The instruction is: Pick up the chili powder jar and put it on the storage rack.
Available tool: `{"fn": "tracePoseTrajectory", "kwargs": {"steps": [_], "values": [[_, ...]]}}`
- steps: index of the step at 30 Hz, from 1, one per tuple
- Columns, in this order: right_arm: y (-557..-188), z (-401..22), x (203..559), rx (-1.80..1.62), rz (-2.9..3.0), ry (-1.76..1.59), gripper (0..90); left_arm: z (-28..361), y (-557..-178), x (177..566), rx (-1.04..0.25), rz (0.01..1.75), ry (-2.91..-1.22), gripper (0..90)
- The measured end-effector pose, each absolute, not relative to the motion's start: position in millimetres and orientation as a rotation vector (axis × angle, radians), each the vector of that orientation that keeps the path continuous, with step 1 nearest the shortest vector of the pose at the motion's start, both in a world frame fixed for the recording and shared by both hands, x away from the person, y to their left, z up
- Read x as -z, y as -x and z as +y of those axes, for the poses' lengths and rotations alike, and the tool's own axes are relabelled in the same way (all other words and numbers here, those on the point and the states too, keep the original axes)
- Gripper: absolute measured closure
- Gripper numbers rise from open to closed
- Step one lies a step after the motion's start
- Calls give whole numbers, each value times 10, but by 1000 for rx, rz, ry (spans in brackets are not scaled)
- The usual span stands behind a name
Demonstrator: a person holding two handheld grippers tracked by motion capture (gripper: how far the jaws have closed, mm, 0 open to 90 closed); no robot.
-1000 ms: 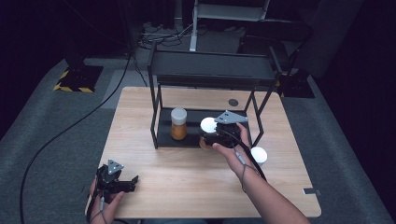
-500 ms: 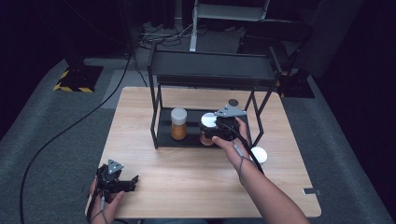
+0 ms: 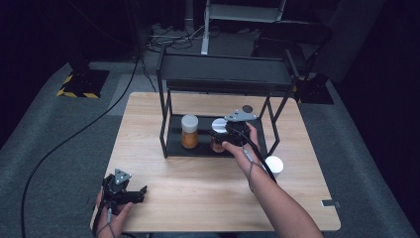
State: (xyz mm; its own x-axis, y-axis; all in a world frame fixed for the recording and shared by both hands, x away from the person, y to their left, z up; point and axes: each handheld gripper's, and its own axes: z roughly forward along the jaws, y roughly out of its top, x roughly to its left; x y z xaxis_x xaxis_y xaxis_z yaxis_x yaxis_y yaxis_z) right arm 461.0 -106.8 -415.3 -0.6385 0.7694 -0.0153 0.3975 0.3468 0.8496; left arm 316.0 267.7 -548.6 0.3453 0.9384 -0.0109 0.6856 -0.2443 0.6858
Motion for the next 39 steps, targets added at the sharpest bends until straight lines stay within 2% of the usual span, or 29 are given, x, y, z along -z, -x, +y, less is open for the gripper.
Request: {"fn": "tracePoseTrajectory", "kwargs": {"steps": [39], "values": [[-4823,-909,4496,-1173,2203,-1097,305,2673,-3171,5486,-549,1421,-2012,3]]}}
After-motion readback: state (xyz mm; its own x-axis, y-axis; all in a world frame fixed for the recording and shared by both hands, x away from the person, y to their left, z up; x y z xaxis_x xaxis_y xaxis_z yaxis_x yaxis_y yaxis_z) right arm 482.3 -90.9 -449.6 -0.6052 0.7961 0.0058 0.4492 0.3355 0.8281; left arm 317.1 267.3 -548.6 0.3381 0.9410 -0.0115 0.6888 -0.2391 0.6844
